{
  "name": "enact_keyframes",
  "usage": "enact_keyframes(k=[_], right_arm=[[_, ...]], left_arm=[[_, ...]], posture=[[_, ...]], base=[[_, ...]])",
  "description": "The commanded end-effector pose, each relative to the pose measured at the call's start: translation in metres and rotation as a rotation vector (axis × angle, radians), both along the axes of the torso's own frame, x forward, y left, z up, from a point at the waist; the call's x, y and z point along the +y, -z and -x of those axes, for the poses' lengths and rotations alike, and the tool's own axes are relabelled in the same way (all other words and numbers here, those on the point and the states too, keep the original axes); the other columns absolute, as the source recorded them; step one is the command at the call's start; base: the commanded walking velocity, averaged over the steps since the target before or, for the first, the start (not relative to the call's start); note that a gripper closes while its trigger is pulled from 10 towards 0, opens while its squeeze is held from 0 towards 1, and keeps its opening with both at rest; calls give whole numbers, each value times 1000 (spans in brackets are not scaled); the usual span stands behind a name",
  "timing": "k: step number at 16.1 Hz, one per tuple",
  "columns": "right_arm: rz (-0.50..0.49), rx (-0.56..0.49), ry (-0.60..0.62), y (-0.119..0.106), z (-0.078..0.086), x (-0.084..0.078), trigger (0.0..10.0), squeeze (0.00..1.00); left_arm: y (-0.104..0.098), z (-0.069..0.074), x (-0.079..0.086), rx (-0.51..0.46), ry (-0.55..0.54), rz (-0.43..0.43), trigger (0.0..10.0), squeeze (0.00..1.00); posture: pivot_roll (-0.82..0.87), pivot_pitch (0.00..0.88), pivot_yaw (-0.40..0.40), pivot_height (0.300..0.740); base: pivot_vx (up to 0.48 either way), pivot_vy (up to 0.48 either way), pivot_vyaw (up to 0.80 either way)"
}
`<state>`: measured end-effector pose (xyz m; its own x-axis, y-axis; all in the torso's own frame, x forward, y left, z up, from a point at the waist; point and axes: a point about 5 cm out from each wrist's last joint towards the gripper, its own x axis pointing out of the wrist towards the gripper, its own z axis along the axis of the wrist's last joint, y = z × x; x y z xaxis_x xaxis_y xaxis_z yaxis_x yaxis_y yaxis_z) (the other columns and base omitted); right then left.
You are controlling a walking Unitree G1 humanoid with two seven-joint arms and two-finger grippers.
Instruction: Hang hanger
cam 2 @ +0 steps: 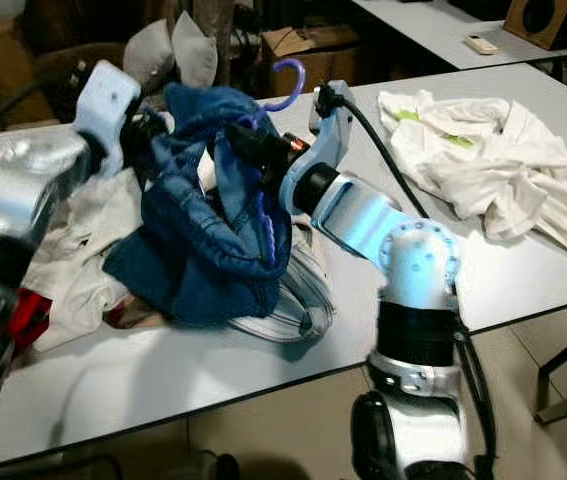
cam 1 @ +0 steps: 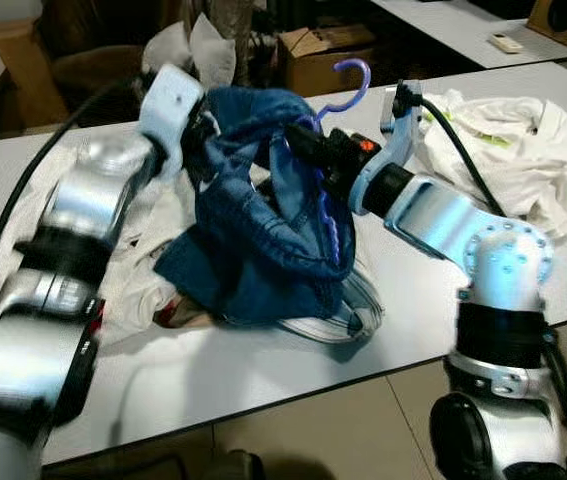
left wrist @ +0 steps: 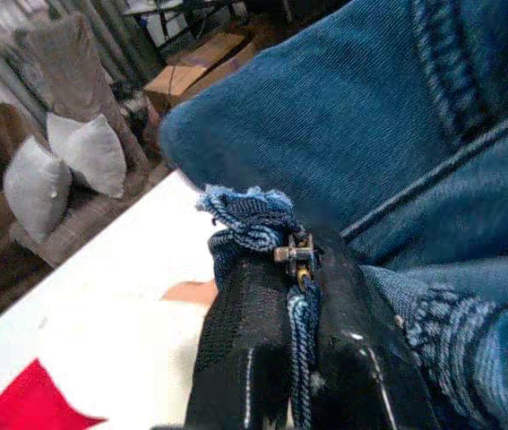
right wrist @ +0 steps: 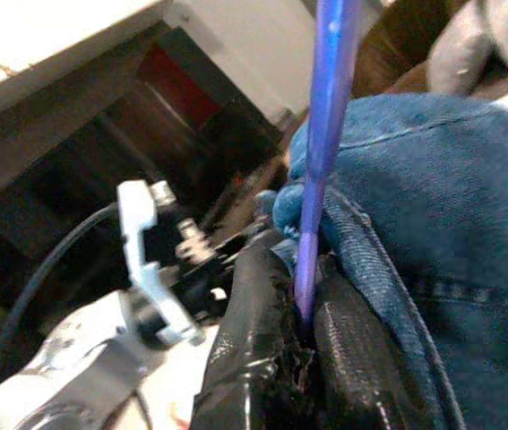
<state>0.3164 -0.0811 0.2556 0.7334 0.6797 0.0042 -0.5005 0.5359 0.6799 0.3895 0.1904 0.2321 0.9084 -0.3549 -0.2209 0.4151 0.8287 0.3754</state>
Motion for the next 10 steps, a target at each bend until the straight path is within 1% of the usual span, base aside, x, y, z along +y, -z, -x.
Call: enact_keyframes(k=[1, 2, 4, 6, 7, 8, 10], right_arm=[[-89, -164, 82, -34, 10, -29, 10000, 0], [-96, -154, 95, -35, 9, -33, 10000, 0], [-99, -156, 96, -37, 10, -36, 10000, 0], [-82, -159, 114, -37, 9, -40, 10000, 0], [-91, -163, 135, -39, 8, -45, 10000, 0], [-95, -167, 144, -40, 7, -47, 10000, 0], [-124, -175, 197, -43, 5, -59, 10000, 0]], left_arm=[[39, 15, 52, 143, -190, -63, 0, 0], [41, 22, 61, 126, -220, -34, 0, 0], [49, 31, 72, 122, -264, -14, 0, 0], [57, 40, 75, 139, -265, 0, 0, 0], [62, 46, 80, 149, -273, -48, 0, 0], [64, 49, 83, 155, -276, -71, 0, 0], [67, 61, 94, 177, -279, -131, 0, 0]], posture=[[-63, 0, 97, 740], [-61, 0, 93, 740], [-53, 0, 76, 740], [-53, 0, 73, 740], [-54, 0, 74, 740], [-54, 0, 72, 740], [-48, 0, 63, 740]], base=[[0, 0, 0], [0, 0, 0], [0, 0, 0], [0, 0, 0], [0, 0, 0], [0, 0, 0], [0, 0, 0]])
